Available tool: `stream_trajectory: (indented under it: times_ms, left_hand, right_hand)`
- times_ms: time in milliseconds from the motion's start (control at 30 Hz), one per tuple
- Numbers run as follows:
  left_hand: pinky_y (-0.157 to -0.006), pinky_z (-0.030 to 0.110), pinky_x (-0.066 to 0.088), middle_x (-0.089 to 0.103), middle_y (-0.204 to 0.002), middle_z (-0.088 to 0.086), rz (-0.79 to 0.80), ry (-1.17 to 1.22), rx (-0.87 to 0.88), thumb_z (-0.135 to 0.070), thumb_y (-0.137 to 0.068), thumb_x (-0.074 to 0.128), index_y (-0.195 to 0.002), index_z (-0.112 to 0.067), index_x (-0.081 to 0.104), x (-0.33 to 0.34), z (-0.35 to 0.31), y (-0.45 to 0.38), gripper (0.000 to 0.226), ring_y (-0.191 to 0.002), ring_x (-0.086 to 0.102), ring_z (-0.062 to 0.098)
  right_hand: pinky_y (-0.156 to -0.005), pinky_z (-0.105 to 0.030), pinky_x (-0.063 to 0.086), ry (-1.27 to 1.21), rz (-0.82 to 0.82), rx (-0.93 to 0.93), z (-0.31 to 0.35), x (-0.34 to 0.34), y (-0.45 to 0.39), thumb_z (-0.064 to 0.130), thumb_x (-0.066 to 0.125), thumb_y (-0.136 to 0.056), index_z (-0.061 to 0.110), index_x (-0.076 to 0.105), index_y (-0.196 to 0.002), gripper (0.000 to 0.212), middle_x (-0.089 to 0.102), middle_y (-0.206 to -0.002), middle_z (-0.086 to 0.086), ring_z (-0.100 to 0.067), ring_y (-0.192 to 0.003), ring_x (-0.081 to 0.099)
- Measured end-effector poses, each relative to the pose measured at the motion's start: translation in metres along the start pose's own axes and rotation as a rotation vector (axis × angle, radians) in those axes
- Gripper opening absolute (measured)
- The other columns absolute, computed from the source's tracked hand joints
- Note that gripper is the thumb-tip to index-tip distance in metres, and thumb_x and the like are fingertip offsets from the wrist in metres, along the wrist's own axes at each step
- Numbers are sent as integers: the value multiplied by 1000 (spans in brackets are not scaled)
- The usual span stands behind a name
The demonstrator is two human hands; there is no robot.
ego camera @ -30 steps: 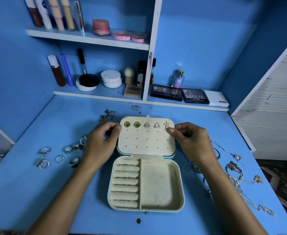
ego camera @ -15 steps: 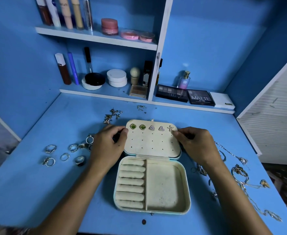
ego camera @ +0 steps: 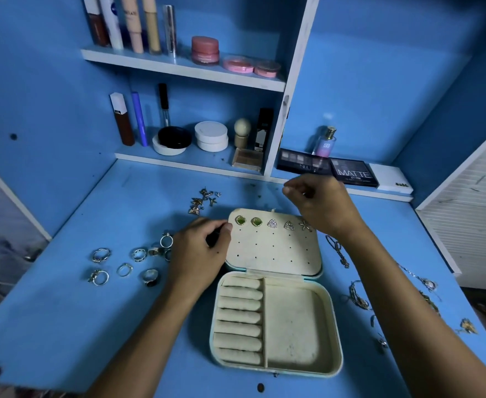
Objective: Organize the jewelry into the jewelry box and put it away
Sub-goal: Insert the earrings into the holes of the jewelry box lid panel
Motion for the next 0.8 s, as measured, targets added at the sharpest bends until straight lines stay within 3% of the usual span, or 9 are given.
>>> stream_trajectory:
  times_ms: [167, 333, 500, 633, 800]
  left_hand:
    - [-73, 17, 49, 73, -84, -8, -7, 11, -9, -21, -89, 68, -91, -15, 77, 1, 2, -1, 10, -77, 65, 3]
    - [-73, 17, 49, 73, -85, -5, -10, 12, 2, -16, -89, 71, -90, -13, 77, 0, 0, -2, 7, -78, 63, 4]
    - [-72, 17, 48, 72, -83, -4, -13, 12, 16, -15, -88, 71, -89, -12, 76, 1, 1, -2, 6, -79, 62, 6]
    - [-71, 21, 48, 71, -81, -4, -22, 8, 16, -16, -87, 71, -88, -13, 76, 2, 2, -3, 6, -75, 62, 7]
    - [-69, 12, 45, 70, -80, -5, -17, 9, 19, -16, -87, 71, -88, -13, 76, 3, 3, -3, 6, -74, 61, 6]
  right_hand:
    - [-63, -2, 38, 81, 146, -160, 25, 29, -27, 26, 69, -93, 21, 77, -97, 10, 70, -81, 6, -1, -72, 60]
    - [-77, -14, 47, 108, 275, -214, 41, 60, -47, 25, 71, -91, 20, 77, -100, 12, 74, -95, 3, -10, -87, 66]
    - [-68, -3, 39, 145, 376, -257, 55, 81, -57, 26, 75, -89, 21, 78, -100, 13, 71, -93, 7, -4, -84, 62]
    - [-74, -12, 45, 158, 435, -271, 60, 93, -60, 26, 78, -86, 20, 79, -98, 13, 70, -87, 8, -4, -83, 63]
    - [-84, -21, 51, 191, 485, -262, 63, 102, -63, 27, 77, -86, 19, 78, -99, 16, 73, -97, 4, -7, -91, 64]
Point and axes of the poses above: each hand's wrist, its own y-axis away from the middle knuckle, its own x-axis out of the palm, z = x × y, the point moved 3 cm from there along -y, towards the middle knuckle
